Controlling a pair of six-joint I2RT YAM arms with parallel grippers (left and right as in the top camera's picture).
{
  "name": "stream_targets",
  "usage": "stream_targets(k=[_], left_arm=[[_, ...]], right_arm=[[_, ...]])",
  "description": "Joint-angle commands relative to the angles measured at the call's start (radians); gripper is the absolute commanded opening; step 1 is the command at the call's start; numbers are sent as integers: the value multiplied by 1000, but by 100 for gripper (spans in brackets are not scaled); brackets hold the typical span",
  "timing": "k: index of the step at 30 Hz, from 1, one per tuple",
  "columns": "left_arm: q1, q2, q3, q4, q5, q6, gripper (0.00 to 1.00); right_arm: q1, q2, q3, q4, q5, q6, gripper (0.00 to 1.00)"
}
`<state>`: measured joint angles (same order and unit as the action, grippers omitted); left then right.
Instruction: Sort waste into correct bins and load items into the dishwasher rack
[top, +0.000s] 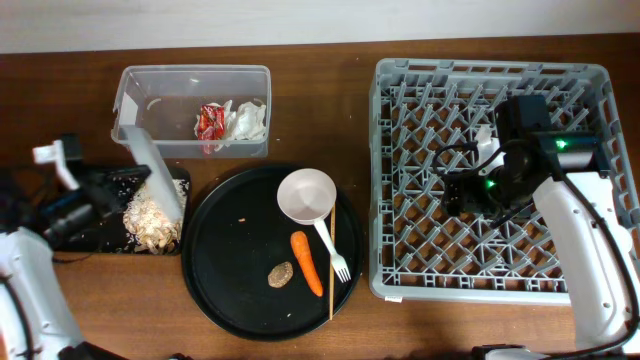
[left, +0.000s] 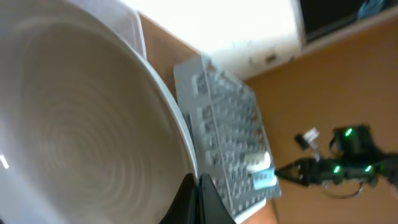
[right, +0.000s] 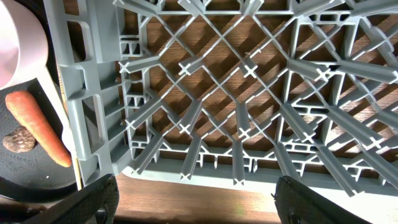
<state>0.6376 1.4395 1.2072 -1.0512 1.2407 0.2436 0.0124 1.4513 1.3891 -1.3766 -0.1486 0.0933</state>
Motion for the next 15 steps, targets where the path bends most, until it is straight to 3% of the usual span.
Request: stream_targets(k=[1, 4, 7, 15], left_arm=[[-196, -51, 21, -20, -209, 19, 0], [-515, -53, 20, -86, -581, -13, 0], [-719, -52, 11, -87, -793, -97, 1], [-966, -48, -243, 72, -856, -233, 1]], right_arm=[[8, -3, 1, 0, 2, -11, 84], [8, -3, 1, 0, 2, -11, 84], [8, -3, 1, 0, 2, -11, 84], [8, -3, 1, 0, 2, -11, 84]])
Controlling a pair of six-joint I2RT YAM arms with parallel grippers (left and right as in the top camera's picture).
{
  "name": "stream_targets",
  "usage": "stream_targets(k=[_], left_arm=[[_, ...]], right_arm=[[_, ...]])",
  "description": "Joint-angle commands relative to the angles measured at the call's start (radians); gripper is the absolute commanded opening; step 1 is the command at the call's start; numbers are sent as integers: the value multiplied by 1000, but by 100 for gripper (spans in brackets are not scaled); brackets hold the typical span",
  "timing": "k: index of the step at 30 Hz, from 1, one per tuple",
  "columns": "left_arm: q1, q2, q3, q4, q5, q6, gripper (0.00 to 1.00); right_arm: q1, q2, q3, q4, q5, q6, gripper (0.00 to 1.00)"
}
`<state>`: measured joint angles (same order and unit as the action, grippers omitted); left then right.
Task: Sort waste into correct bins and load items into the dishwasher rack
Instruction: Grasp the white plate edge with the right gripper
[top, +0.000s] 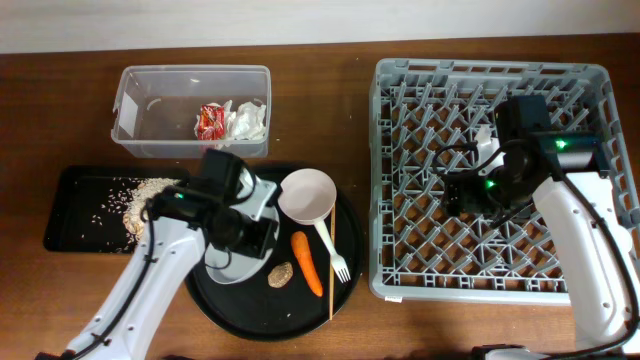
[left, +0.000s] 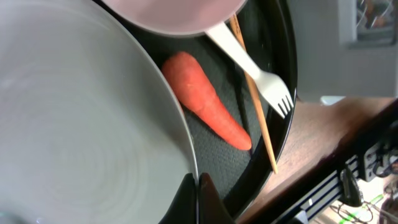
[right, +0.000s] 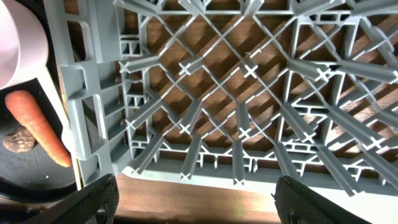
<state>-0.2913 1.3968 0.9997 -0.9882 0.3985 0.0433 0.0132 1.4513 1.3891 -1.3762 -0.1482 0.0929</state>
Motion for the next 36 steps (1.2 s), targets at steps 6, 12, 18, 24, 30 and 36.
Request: stream_targets(k=[6, 12, 18, 24, 30, 36], left_arm=[[-62, -6, -36, 12, -13, -32, 33], [-42, -31, 22, -50, -95, -32, 35], [249, -163, 80, -106, -216, -73, 46], [534, -163, 80, -119, -212, -138, 59], [545, -163, 80, -121, -212, -145, 59], [545, -163, 80, -120, -212, -145, 59]], right_arm=[[7, -3, 1, 0, 2, -10, 84], [7, -3, 1, 0, 1, -11, 85], [177, -3, 76, 6, -70, -61, 84], [649, 68, 116, 214, -64, 192, 82], [810, 368, 116, 315, -32, 500, 66], [856, 543, 114, 450, -32, 623, 40]])
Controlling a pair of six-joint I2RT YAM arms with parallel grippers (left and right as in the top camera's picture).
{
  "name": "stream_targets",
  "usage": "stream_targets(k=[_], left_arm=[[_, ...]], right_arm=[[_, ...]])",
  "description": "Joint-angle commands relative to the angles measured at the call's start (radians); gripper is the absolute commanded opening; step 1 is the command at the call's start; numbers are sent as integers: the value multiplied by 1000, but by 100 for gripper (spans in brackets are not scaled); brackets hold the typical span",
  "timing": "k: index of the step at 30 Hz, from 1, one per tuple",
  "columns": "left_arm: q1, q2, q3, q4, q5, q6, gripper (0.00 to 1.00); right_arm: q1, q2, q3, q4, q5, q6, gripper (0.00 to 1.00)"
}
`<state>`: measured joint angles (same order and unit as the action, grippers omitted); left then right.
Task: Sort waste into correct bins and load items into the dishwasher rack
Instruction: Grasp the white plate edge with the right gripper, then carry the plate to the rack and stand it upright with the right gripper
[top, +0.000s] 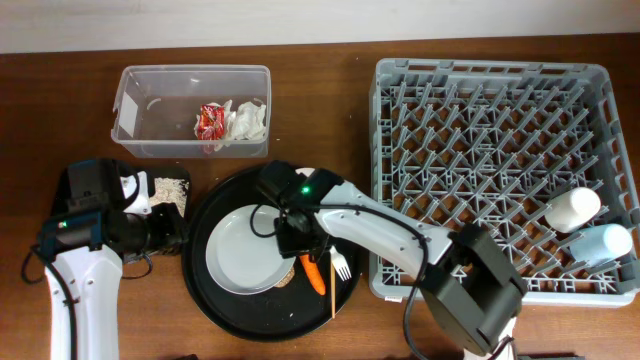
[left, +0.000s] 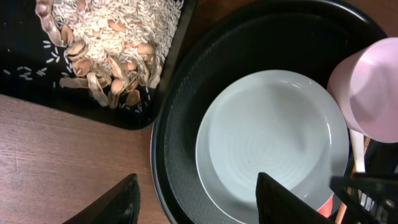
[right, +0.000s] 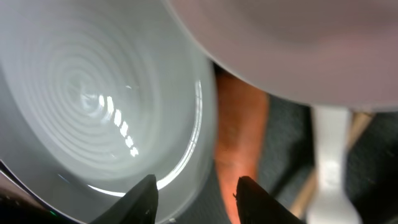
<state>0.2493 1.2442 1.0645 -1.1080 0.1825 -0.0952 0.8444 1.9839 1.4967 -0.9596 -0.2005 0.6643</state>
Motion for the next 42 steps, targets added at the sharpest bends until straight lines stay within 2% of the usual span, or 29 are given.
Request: stream_targets(k=[1, 9, 14, 15, 16, 17, 23, 27, 31, 34, 38, 40, 42], left_arm=[[4, -10, 15, 0, 4, -6, 59], [4, -10, 15, 0, 5, -6, 60], [4, -10, 15, 0, 8, -6, 60], [4, -10, 15, 0, 8, -6, 60], [4, -10, 15, 0, 8, -6, 59], [4, -10, 15, 0, 8, -6, 60], [4, -10, 15, 0, 8, -6, 60], [4, -10, 15, 0, 8, -6, 60], [4, -10, 15, 0, 8, -6, 60], [4, -10, 15, 0, 8, -6, 60], [4, -10, 15, 0, 8, -6, 60], [4, -10, 15, 0, 8, -6, 60], [4, -10, 15, 0, 8, -6, 60]], right_arm=[[29, 14, 7, 41, 33, 51, 39], [39, 20, -57, 60, 78, 93, 37], [54, 20, -87, 85, 77, 98, 20], [54, 20, -87, 86, 77, 98, 16], [54, 20, -87, 86, 77, 97, 6], [54, 20, -87, 85, 77, 97, 4], [51, 2, -66, 78, 77, 87, 4], [51, -120, 10, 53, 121, -5, 4], [44, -271, 68, -56, 438, -86, 4], [-24, -378, 87, -116, 623, -163, 4], [-262, -507, 87, -106, 916, -357, 4], [-446, -521, 87, 6, 1130, -582, 4], [-573, -518, 87, 88, 1219, -635, 4]])
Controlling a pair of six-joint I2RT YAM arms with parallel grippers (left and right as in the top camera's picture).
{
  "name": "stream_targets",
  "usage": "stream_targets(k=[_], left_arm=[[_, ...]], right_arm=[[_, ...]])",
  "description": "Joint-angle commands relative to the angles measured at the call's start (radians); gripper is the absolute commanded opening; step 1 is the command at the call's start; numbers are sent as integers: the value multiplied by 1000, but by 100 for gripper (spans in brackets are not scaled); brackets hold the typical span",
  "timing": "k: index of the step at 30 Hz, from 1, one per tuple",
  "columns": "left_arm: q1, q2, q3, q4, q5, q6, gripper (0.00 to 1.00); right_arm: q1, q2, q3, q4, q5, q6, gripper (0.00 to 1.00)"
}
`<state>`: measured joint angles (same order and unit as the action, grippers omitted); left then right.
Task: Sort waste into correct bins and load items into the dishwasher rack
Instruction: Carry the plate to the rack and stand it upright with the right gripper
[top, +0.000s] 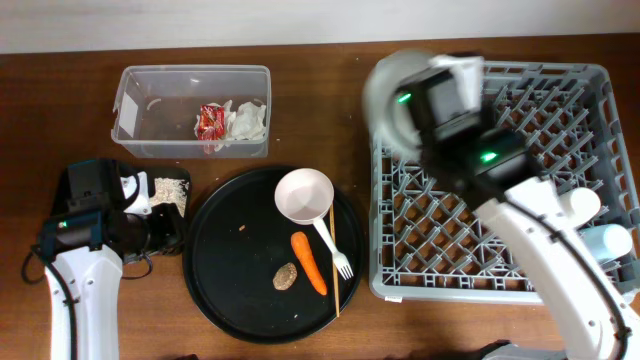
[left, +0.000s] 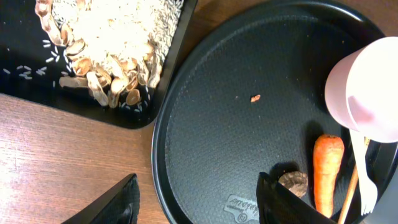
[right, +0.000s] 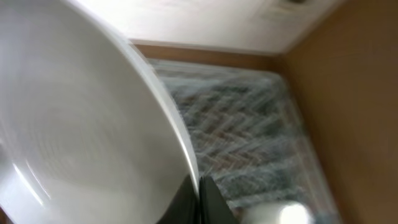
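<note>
My right gripper (right: 199, 194) is shut on the rim of a white plate (top: 384, 96), held tilted over the far left corner of the grey dishwasher rack (top: 490, 262). The plate (right: 81, 137) fills the right wrist view. On the round black tray (top: 230, 270) lie a pink bowl (top: 305, 193), a carrot (top: 308, 262), a fork (top: 335, 254), a chopstick and a brown lump (top: 282, 276). My left gripper (left: 202, 204) stands open over the tray's left edge with nothing in it.
A clear bin (top: 140, 100) with wrappers stands at the back left. A black rectangular tray (left: 18, 81) holds rice and shells (left: 106, 46), partly under my left arm. Two white cups (top: 581, 207) lie in the rack's right side.
The plate lay on the round tray with my right gripper at it. Now my right gripper holds it tilted over the rack's far left corner. The left arm has not moved.
My left gripper held the plate tipped over the rectangular tray, with scraps on that tray. Then it held the plate over the round tray. Then the plate lay there, left gripper open, right gripper at the plate. Now the right holds it over the rack.
</note>
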<state>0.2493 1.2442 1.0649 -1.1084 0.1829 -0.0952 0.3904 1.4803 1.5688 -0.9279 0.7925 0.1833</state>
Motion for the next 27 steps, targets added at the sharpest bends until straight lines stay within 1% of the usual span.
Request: stream_targets(k=[1, 3, 6, 9, 12, 16, 18, 22, 25, 26, 27], left_arm=[[4, -10, 15, 0, 7, -6, 60], [4, -10, 15, 0, 7, -6, 60], [4, -10, 15, -1, 7, -6, 60], [4, -10, 15, 0, 7, -6, 60], [4, -10, 15, 0, 6, -6, 60], [4, -10, 15, 0, 6, -6, 60], [4, -10, 15, 1, 7, -6, 60], [4, -10, 15, 13, 7, -6, 60], [4, -10, 15, 14, 6, -6, 60], [4, -10, 15, 16, 7, -6, 60], [4, -10, 15, 19, 7, -6, 60]], right_arm=[[-195, -15, 15, 101, 240, -163, 4], [-336, -13, 15, 180, 237, -173, 4], [-475, 19, 13, 278, 263, -177, 4], [-559, 90, 12, 379, 255, -180, 4], [-600, 208, 11, 445, 255, -210, 4], [-607, 374, 11, 494, 254, -209, 4], [-601, 415, 11, 492, 247, -209, 4], [-545, 429, -16, 470, 172, -204, 4], [-498, 429, -24, 412, 156, -201, 4], [-480, 429, -24, 391, 154, -201, 5], [-460, 429, -24, 372, 146, -202, 11]])
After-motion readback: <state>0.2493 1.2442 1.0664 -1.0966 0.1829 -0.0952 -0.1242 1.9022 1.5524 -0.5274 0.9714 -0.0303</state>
